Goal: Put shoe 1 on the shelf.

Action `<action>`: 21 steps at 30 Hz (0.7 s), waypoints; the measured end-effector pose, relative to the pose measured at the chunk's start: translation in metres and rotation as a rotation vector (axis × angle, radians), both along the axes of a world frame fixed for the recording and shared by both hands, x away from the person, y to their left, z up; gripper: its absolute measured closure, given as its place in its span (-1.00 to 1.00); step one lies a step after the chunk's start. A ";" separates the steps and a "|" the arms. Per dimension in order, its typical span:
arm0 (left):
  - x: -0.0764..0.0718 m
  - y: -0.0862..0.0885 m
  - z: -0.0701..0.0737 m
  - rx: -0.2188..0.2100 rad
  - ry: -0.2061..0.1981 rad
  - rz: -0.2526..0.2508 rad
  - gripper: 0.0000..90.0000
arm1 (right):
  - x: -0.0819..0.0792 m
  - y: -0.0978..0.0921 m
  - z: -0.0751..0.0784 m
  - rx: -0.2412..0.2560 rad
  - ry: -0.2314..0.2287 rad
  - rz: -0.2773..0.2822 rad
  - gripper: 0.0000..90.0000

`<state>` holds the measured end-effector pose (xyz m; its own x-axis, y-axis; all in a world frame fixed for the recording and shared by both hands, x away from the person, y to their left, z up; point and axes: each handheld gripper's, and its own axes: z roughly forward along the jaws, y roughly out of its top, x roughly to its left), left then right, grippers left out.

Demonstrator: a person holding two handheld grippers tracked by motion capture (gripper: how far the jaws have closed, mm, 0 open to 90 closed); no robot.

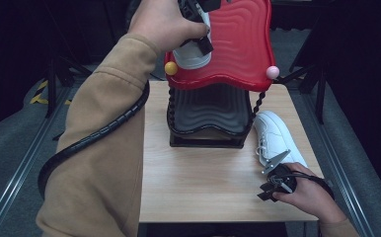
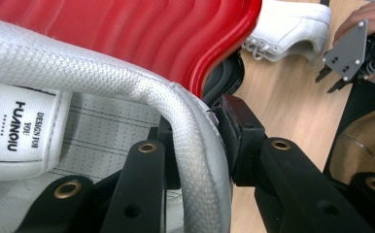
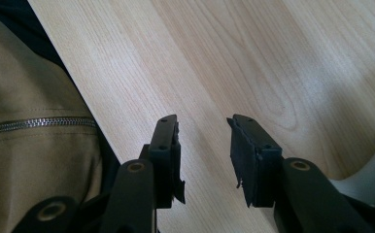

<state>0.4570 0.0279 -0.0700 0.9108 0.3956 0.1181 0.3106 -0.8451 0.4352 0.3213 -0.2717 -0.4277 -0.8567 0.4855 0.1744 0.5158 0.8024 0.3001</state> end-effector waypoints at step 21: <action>0.026 -0.028 -0.027 0.056 -0.051 -0.067 0.60 | 0.001 0.001 -0.004 -0.009 0.008 0.008 0.42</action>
<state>0.4829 -0.0004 -0.0968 0.9273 0.3252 0.1856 0.2308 -0.8868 0.4004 0.3223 -0.2704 -0.4312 -0.8591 0.4803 0.1766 0.5117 0.8091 0.2890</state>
